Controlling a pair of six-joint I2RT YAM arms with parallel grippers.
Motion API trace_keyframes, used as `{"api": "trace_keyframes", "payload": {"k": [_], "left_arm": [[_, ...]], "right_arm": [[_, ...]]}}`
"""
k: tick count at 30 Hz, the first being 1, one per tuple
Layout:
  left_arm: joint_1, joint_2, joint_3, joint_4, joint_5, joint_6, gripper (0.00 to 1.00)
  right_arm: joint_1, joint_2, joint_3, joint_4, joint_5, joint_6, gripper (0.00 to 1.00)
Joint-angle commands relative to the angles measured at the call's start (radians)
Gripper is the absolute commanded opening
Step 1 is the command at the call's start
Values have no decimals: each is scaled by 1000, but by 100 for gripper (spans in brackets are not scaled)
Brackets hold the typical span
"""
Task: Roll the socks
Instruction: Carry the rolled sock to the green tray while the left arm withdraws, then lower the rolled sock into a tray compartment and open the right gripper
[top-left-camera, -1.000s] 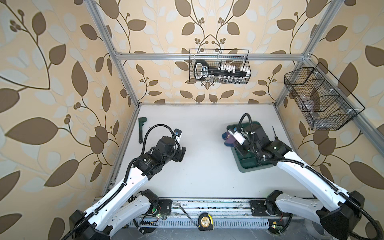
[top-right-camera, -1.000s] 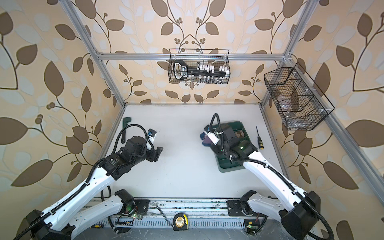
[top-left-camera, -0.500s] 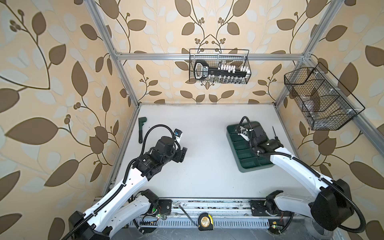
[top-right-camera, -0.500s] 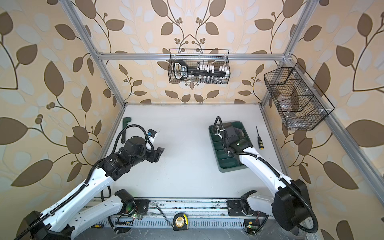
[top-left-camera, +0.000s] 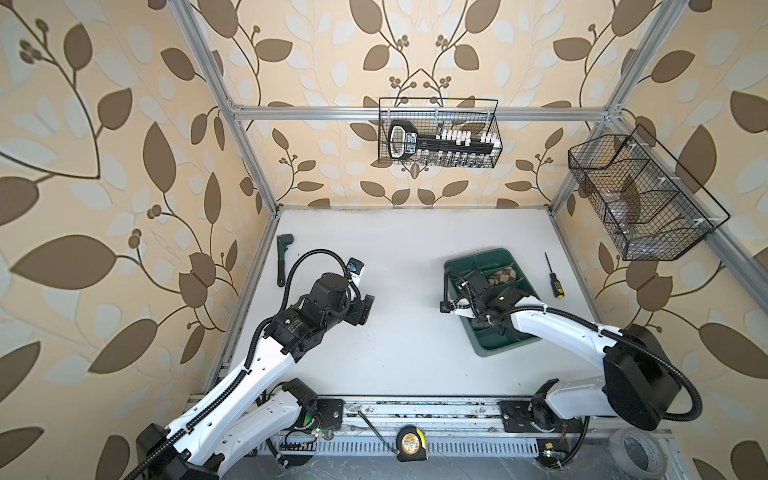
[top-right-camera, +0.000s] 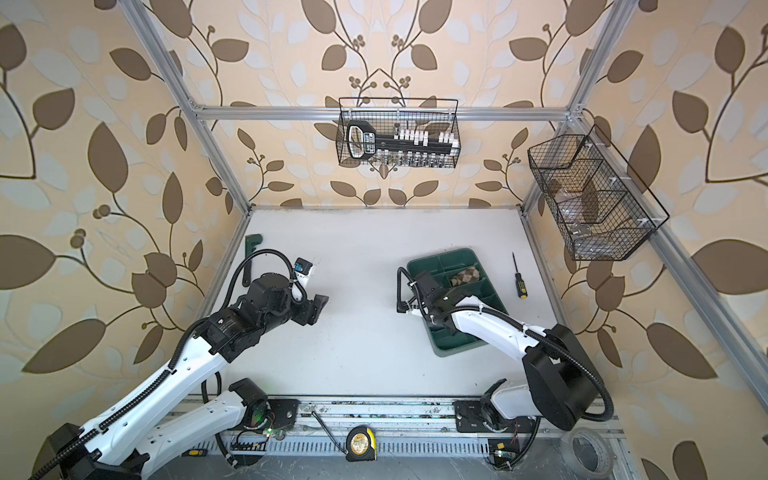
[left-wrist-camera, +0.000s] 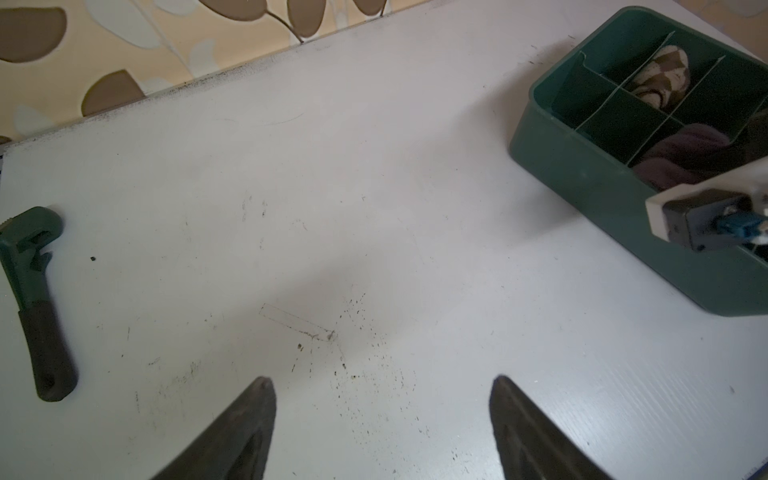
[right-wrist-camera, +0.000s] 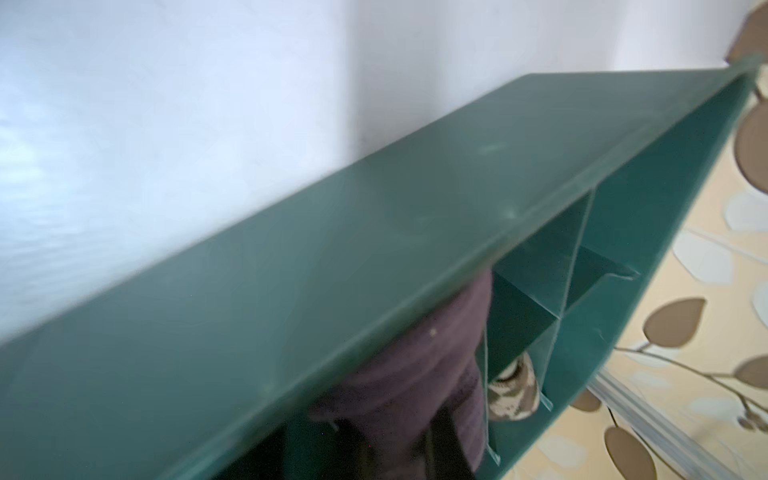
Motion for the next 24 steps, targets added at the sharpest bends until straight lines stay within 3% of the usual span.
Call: {"api": "trace_keyframes", "payload": {"k": [1, 5, 13, 20, 23, 24], "left_arm": [[3, -12, 15, -6, 19, 0, 82], [3, -9, 15, -9, 18, -1, 82], [3, -7, 12, -6, 26, -4, 83], [2, 8, 12, -14, 19, 1, 83], [3, 11, 11, -10, 12, 3, 83], [3, 13, 11, -8, 12, 4, 83]], "right_arm": [[50, 81, 83, -197, -211, 13, 0], [86, 207, 188, -294, -239, 50, 0], [29, 383, 344, -299, -55, 126, 0], [14, 494, 381, -251, -77, 144, 1], [13, 479, 410, -252, -104, 151, 20], [14, 461, 417, -258, -117, 148, 31]]}}
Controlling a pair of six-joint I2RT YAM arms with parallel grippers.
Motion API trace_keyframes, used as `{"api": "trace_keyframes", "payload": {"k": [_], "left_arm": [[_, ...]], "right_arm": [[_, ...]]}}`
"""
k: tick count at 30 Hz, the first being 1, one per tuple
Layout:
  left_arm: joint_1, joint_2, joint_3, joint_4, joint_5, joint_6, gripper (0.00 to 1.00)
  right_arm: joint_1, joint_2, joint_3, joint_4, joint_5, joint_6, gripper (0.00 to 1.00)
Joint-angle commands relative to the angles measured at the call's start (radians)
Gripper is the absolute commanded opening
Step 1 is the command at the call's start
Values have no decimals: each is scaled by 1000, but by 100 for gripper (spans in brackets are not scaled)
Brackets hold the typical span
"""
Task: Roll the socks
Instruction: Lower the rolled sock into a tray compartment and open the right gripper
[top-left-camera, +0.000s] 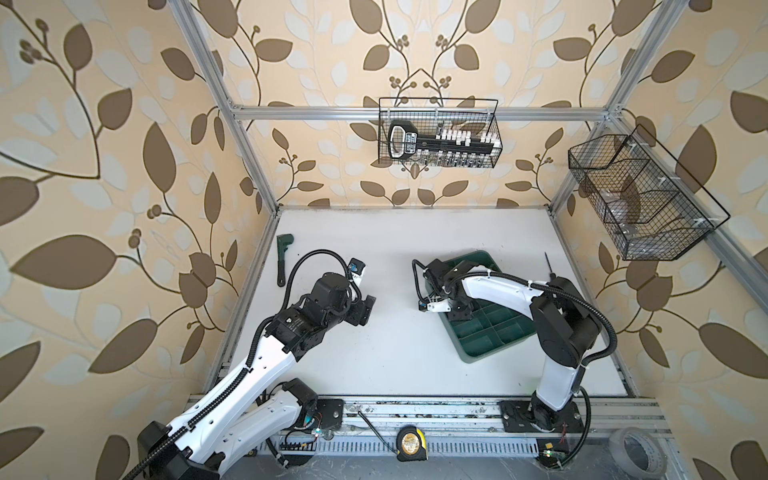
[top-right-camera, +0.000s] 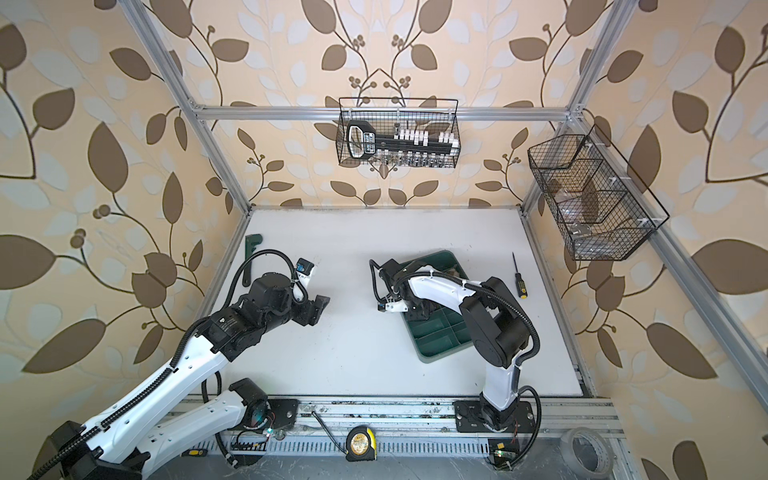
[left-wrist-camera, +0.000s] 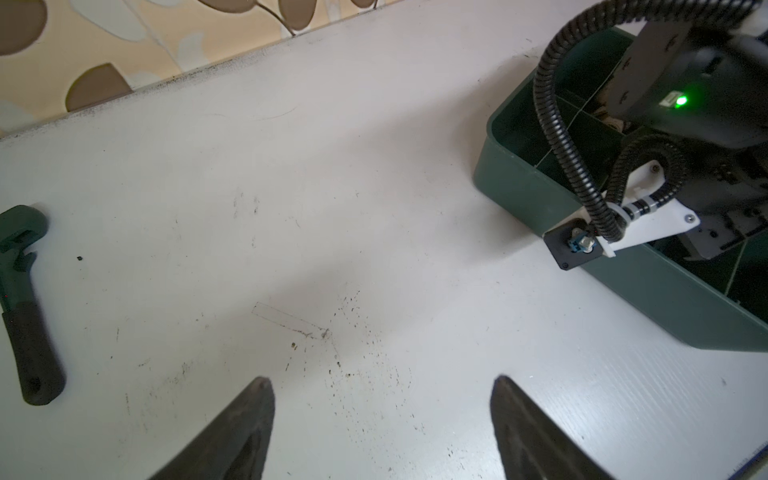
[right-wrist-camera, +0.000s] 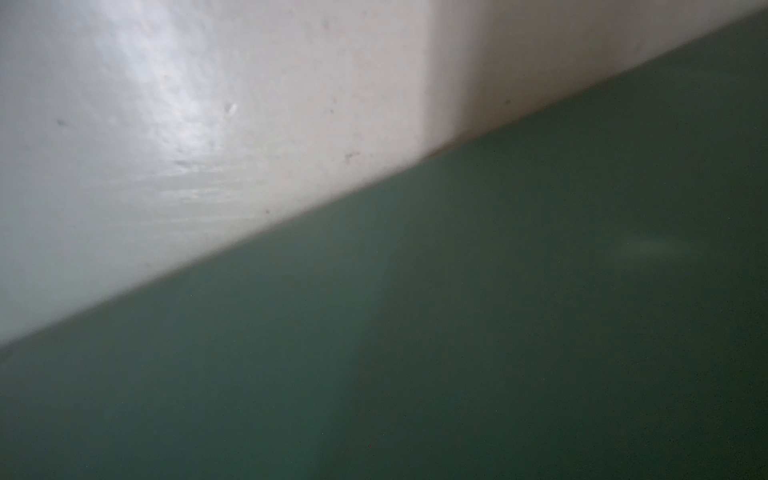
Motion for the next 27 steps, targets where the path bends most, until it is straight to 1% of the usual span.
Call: {"api": "trace_keyframes", "payload": {"k": [1, 3, 4, 9, 13, 16, 18, 20, 23, 24, 25, 26, 27], "left_arm": [[2, 4, 11, -5, 0, 3, 83], [3, 13, 16, -5, 5, 4, 83], [2, 18, 19, -7, 8, 1, 83], [2, 28, 19, -11, 8, -5, 82], [3, 28, 14, -12, 5, -10, 82], [2, 31, 10, -7, -9, -20, 82], [3, 32, 11, -4, -26, -51, 83], [3, 22, 19, 5, -58, -109, 83], [2, -26, 15, 57, -149, -274, 84], [3, -44, 11, 71, -183, -343, 88], [2, -57, 13, 73, -215, -422, 93], [3, -68, 24, 54, -230, -501, 99], [3, -75, 35, 44, -228, -558, 99]], "right_arm": [[-9, 19, 28, 34, -57, 5, 37], [-12, -13, 42, -17, -132, -15, 48], [-11, -28, 50, -43, -173, -23, 51], [-4, -71, 72, -114, -268, -18, 60], [0, -103, 96, -146, -297, 3, 65], [-1, -160, 136, -164, -277, 31, 68], [-6, -211, 162, -165, -269, 54, 68], [-17, -284, 184, -152, -248, 90, 68], [-41, -438, 180, -57, -188, 189, 68], [-55, -500, 163, -2, -182, 242, 68], [-73, -572, 131, 66, -171, 310, 68], [-87, -638, 89, 149, -149, 377, 72], [-106, -722, 33, 239, -140, 474, 73]]}}
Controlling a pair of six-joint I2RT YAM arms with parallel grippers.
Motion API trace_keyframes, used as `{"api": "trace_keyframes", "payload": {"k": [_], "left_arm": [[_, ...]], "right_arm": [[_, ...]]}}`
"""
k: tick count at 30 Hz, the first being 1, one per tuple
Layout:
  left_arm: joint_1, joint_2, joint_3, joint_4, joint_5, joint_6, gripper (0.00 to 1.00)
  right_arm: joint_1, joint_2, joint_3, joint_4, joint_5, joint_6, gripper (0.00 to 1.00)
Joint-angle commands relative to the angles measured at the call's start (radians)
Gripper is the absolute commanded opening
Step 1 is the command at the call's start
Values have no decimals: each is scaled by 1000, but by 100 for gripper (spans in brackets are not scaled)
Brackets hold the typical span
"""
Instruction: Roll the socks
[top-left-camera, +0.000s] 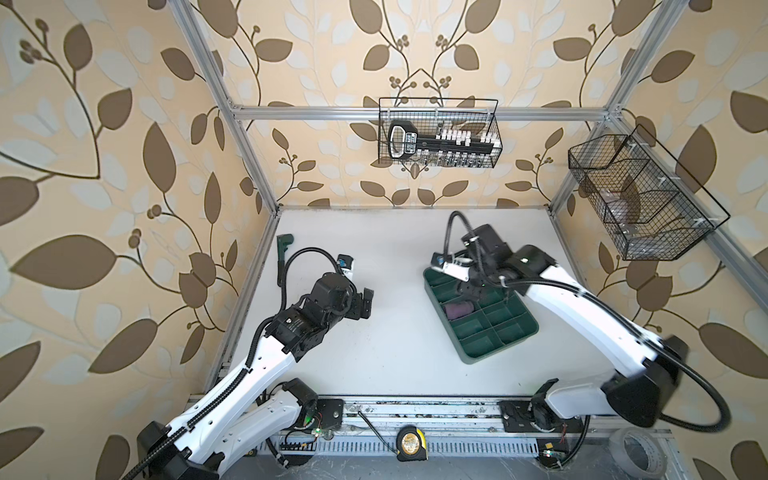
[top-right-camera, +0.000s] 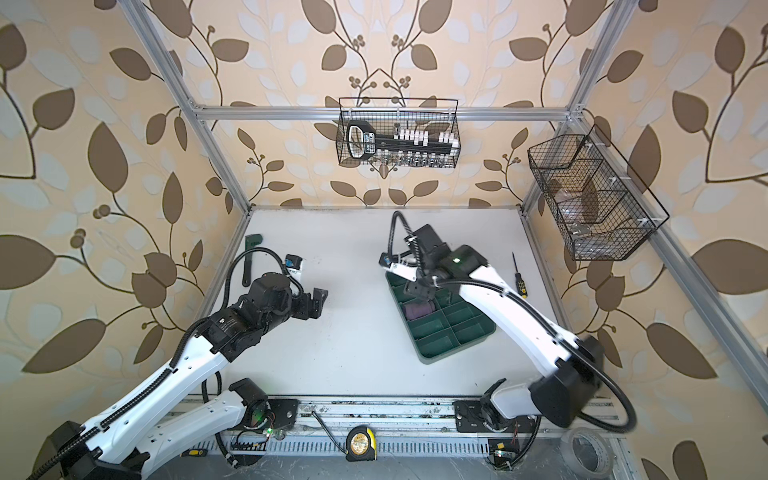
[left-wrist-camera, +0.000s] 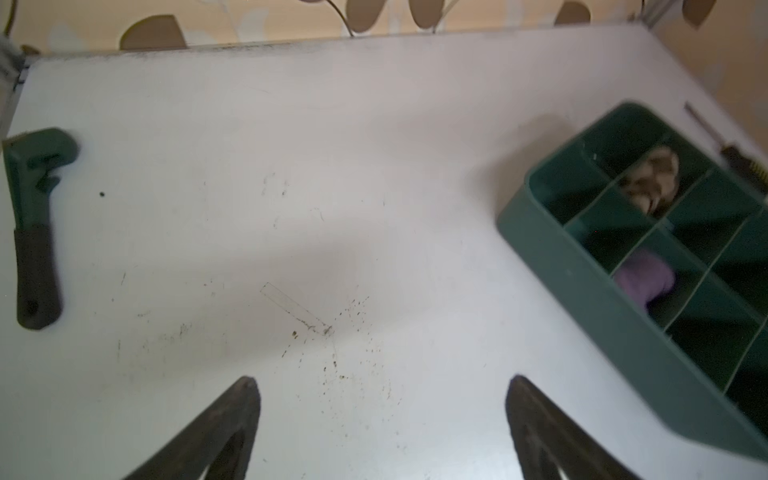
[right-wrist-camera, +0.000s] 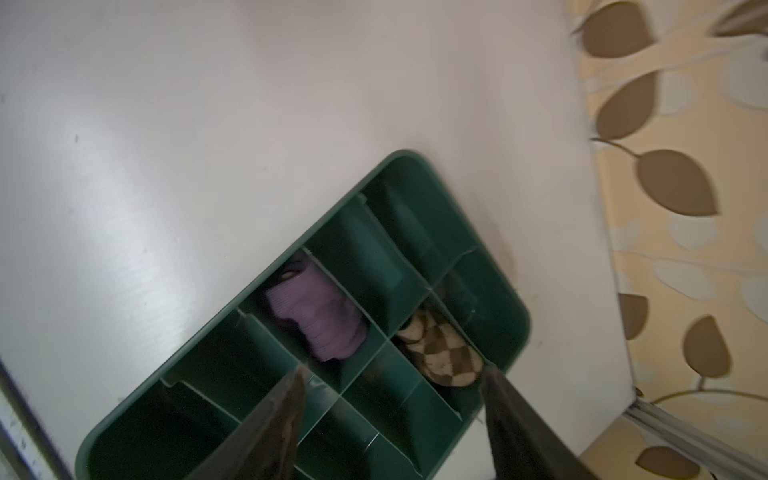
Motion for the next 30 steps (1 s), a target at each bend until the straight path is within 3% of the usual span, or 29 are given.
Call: {"api": "trace_keyframes", "payload": {"k": [1, 2, 3, 5, 6, 10, 12, 14, 16, 20, 24, 30], "left_arm": [[3, -45, 47, 19, -81, -286, 99], [3, -47, 64, -10, -65, -326, 99], [3, -49, 75, -30, -53, -388, 99], [3, -53, 57, 5, -5, -486, 99], [3, -55, 39, 42, 49, -514, 99], [-6, -3, -52, 249, 245, -688, 99], [-61, 59, -48, 270, 228, -715, 99], [-188, 140, 4, 219, 100, -690, 99], [-332, 258, 88, 168, -33, -657, 99], [-485, 479, 217, 85, -169, -751, 99], [-540, 660, 268, 110, -187, -864, 98], [-561, 849, 376, 127, -162, -922, 91]], "right_arm": [[-46, -221, -147, 276, 60, 326, 74], [-55, -299, -212, 374, 119, 457, 75], [-62, -389, -273, 438, 185, 597, 83], [-87, -551, -373, 501, 155, 710, 100], [-100, -642, -425, 517, 139, 759, 100], [-120, -956, -578, 458, 318, 1003, 100], [-120, -1097, -647, 437, 400, 1059, 100], [-119, -1180, -685, 383, 445, 1067, 100], [-114, -1197, -684, 257, 512, 1114, 100], [-99, -1112, -658, 40, 576, 1217, 100], [-59, -1004, -623, 9, 541, 1240, 100], [-58, -948, -660, 30, 510, 1203, 100]]}}
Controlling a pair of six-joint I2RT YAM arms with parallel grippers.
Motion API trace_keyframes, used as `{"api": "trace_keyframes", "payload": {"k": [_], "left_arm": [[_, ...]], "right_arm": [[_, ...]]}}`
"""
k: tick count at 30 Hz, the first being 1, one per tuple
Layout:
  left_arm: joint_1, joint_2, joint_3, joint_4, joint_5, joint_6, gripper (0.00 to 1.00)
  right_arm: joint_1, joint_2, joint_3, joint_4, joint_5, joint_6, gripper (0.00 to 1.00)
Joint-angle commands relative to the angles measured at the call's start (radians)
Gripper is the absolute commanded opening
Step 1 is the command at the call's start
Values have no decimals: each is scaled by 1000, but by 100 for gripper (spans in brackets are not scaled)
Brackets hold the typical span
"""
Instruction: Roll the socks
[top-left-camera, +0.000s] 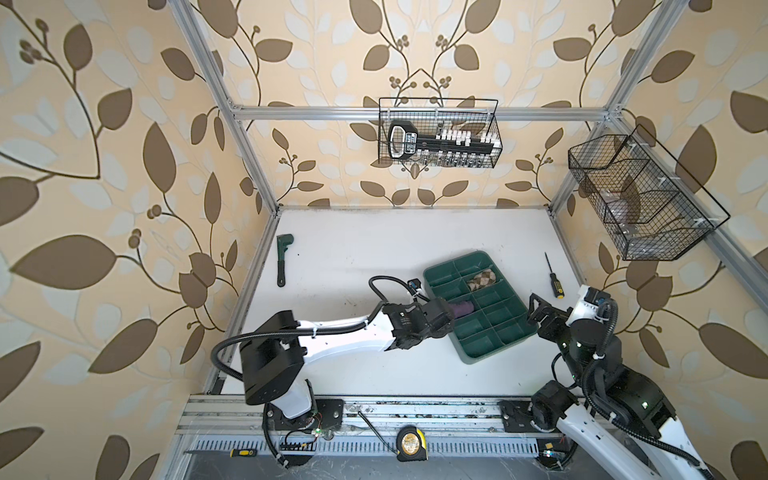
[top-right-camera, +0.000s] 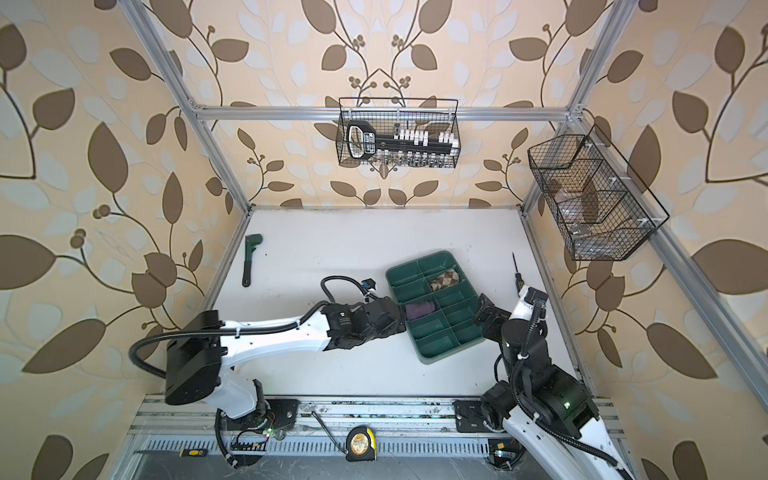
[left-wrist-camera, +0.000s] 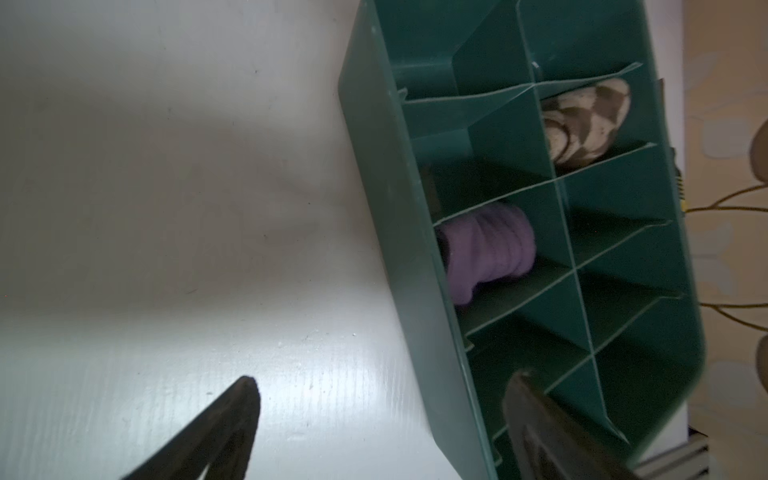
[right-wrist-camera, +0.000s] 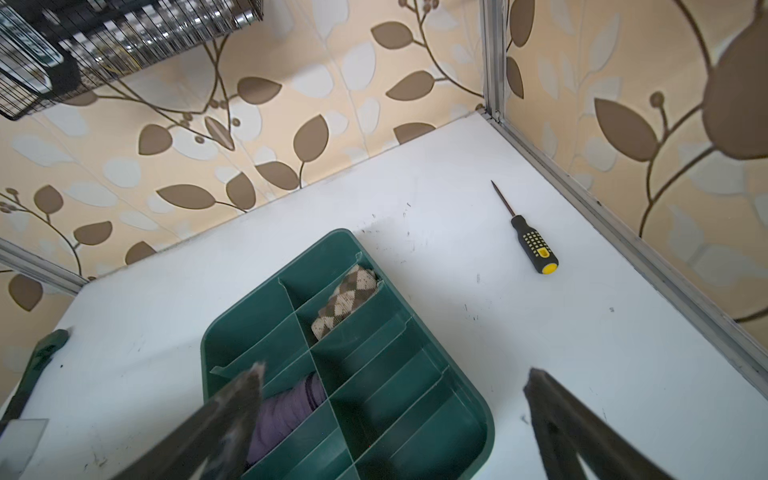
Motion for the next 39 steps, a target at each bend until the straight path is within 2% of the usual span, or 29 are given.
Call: {"api": "trace_keyframes", "payload": {"k": [1, 8, 15, 22, 27, 32, 34, 36, 39], "left_arm": [[-10, 64, 81, -7, -49, -83, 89], [-11, 206, 187, -30, -40, -83, 71], [-10, 225, 201, -76, -57, -50, 42], [17, 117, 190, -291, -172, 166, 19], [128, -11, 77, -356, -117, 342, 1], [265, -127, -19, -425, -55, 486, 0], [297, -173, -57, -444, -68, 522, 0], [319, -213, -95, -449, -72, 545, 1], [339, -245, -152, -419, -68, 571, 2]], "right_arm": [[6, -2, -9, -18, 1, 18, 100], [7, 0, -36, 32, -42, -17, 97], [12, 30, -39, 45, -61, -27, 96], [41, 31, -41, 41, -45, -16, 95], [52, 44, -41, 38, -38, -11, 94], [57, 53, -46, 42, -45, -10, 94], [60, 62, -52, 49, -55, -9, 94], [64, 75, -64, 65, -73, -14, 100], [76, 101, -88, 88, -73, 8, 100]]}}
